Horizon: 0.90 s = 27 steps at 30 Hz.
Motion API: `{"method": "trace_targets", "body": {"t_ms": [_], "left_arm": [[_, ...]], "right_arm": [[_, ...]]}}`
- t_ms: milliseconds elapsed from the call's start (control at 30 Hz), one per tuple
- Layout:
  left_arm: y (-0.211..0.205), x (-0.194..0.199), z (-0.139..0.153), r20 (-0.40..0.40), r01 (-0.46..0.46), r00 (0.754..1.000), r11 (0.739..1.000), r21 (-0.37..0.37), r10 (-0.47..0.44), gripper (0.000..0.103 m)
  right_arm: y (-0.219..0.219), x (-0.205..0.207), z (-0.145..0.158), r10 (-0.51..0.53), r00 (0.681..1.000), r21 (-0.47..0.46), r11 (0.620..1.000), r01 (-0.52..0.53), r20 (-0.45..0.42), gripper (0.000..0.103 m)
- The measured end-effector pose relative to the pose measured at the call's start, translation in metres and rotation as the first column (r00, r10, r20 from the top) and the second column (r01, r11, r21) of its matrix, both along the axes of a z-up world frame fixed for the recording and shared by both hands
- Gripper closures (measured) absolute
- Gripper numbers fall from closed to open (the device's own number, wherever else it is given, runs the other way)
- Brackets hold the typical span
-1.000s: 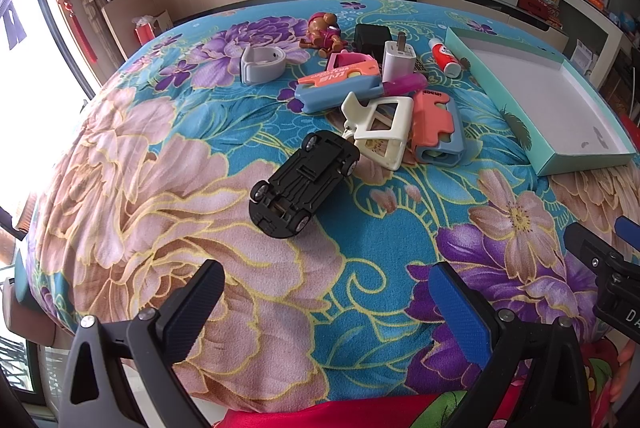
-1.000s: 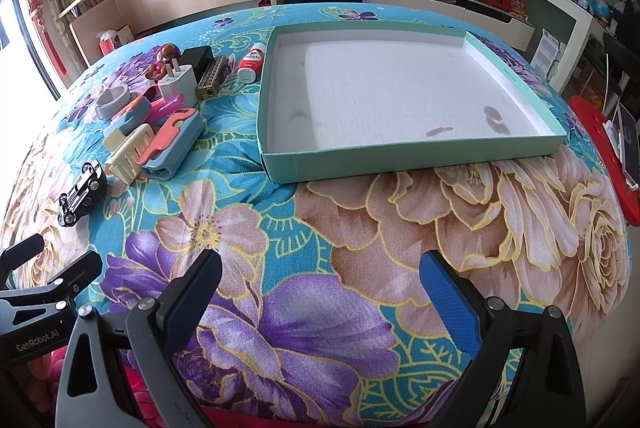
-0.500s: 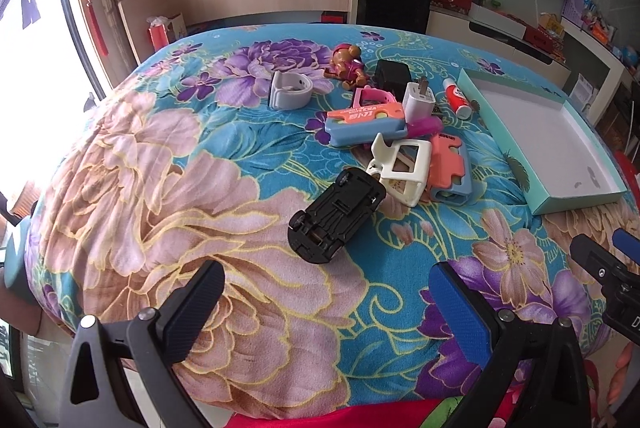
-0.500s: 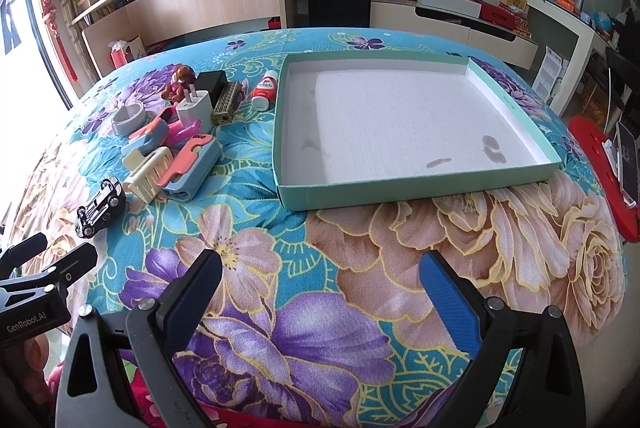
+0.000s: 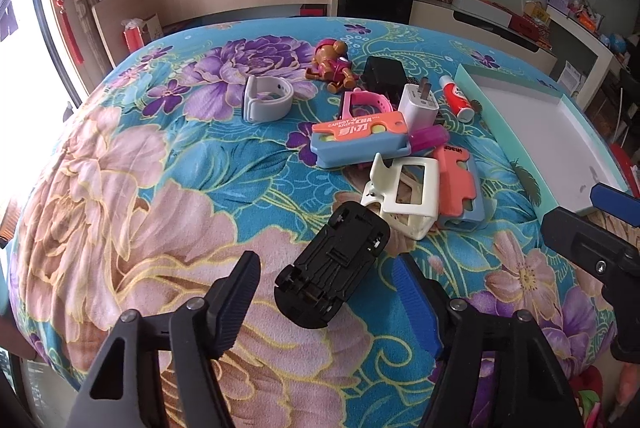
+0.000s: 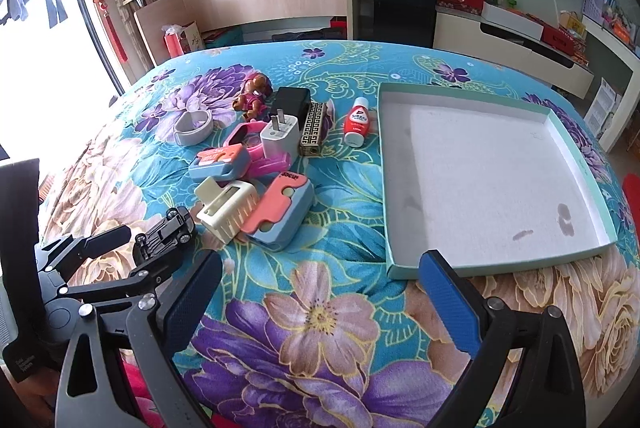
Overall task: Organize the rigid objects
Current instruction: 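Grasp the black toy car with the left gripper while the right gripper grasps the pink-and-blue block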
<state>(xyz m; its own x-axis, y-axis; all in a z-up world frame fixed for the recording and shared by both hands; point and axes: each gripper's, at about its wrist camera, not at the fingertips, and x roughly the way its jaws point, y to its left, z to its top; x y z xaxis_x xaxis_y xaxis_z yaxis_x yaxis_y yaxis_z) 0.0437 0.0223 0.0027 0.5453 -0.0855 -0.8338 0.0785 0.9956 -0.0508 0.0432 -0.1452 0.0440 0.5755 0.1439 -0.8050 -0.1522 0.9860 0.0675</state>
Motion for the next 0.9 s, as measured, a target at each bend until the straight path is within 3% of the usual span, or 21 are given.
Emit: {"method": "trace_targets", "body": {"t_ms": [167, 267, 400, 900], "left_arm": [[-0.001, 0.009, -0.004, -0.012, 0.019, 1.000, 1.000, -0.010, -0.020, 0.041], [-0.001, 0.012, -0.006, -0.018, 0.022, 1.000, 1.000, -0.016, -0.023, 0.041], [0.000, 0.015, -0.007, -0.015, 0.026, 1.000, 0.999, -0.022, -0.026, 0.043], [0.009, 0.022, -0.016, -0.037, 0.014, 0.999, 0.998, -0.057, -0.016, 0.063]], "right_arm": [[0.013, 0.019, -0.009, 0.030, 0.999, -0.001, 1.000, -0.030, -0.029, 0.009], [0.018, 0.029, -0.018, 0.036, 0.998, -0.014, 0.999, -0.037, -0.053, 0.020], [0.023, 0.039, -0.029, 0.051, 0.996, -0.025, 0.998, -0.053, -0.076, 0.023], [0.031, 0.070, -0.057, 0.047, 0.990, -0.013, 0.999, -0.049, -0.136, 0.025]]}}
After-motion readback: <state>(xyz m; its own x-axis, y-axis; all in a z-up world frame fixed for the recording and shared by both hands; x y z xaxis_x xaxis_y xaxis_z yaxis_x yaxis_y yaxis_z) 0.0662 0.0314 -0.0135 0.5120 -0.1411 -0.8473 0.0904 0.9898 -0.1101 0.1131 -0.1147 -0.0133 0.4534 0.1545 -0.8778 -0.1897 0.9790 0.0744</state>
